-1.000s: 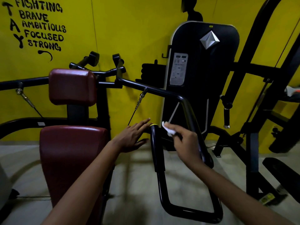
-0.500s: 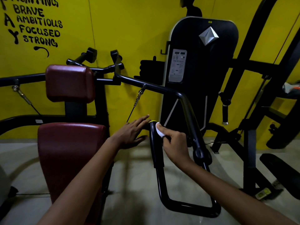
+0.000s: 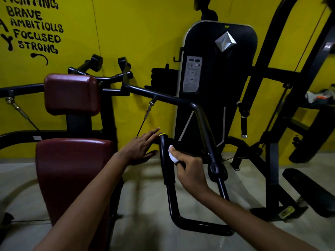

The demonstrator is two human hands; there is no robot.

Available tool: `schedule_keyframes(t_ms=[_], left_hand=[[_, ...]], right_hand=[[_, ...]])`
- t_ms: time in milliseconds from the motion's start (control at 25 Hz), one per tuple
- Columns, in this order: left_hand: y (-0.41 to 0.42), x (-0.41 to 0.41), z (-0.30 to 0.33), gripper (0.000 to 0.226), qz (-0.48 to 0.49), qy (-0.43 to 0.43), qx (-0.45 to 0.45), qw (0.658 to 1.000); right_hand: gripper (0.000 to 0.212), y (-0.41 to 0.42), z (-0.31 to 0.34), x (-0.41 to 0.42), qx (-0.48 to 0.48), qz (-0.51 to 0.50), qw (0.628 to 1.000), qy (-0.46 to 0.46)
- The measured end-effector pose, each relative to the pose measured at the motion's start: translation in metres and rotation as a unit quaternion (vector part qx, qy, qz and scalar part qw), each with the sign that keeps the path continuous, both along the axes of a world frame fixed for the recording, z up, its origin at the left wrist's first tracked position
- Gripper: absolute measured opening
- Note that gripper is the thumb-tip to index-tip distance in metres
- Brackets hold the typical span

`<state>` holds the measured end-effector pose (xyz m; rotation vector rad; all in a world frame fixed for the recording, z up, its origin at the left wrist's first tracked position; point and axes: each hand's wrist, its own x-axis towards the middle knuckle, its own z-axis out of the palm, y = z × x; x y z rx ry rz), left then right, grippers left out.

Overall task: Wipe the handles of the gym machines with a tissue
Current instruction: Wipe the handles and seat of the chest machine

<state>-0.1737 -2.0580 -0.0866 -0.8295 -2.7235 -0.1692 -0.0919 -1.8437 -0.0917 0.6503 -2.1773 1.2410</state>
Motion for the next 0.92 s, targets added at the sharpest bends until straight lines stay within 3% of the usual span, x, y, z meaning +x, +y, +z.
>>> schedule_keyframes(t_ms=[200,440,760,920], left_hand=[[0.002,0.004,0.005,0.096,0.004,-0.003,-0.008,1.0],[0.002,0.007,0.009,0.106,0.012,-0.012,-0.02,1.0],[0.005,0.009,0.014,0.094,0.029,-0.024,-0.04,0.998],[0.005,0.008,0.009,0.091,0.025,-0.022,-0.028,0.999]], right_hand=[[0.045,0.013,-0.013,0.015,0.026,0.005,0.999,0.019],[0.028,0.043,-0.001,0.024,0.07,0.089,0.993,-0.017],[0.038,-0.008,0.028,-0.037,-0.021,-0.021,0.993,-0.115],[0.025,0.002,0.01,-0.017,-0.025,-0.024,0.992,-0.12]])
